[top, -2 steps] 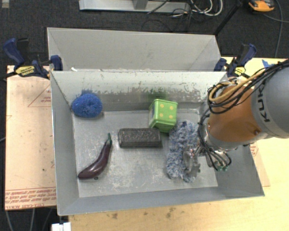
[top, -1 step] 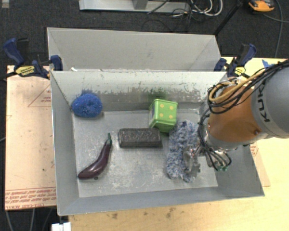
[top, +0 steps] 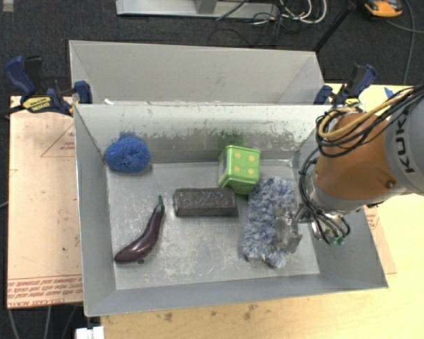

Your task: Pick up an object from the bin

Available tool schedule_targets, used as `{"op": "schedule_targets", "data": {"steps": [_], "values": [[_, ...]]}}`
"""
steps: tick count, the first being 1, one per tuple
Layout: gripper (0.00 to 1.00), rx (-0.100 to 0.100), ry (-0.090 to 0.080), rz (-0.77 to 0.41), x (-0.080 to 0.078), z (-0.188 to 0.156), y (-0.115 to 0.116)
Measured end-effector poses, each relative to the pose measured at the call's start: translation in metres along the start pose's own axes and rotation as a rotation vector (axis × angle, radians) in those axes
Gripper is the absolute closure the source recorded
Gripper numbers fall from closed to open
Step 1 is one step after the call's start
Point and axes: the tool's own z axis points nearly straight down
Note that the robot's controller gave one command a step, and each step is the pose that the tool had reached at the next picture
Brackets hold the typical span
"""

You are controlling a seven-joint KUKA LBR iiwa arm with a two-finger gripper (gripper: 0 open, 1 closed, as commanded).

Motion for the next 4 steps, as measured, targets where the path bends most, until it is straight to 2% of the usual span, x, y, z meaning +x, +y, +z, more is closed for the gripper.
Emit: {"op": "schedule_targets", "data": {"steps": [1,2,3,4], "values": [[0.00,0.002,-0.009,-0.071,-0.008,-0.042,-0.001],[0.00,0.001,-0.009,-0.071,-0.008,-0.042,-0.001],[0.00,0.004,-0.019,-0.062,-0.011,-0.010,0.002],[0.00,0.002,-0.005,-0.129,-0.009,0.026,0.013]]}}
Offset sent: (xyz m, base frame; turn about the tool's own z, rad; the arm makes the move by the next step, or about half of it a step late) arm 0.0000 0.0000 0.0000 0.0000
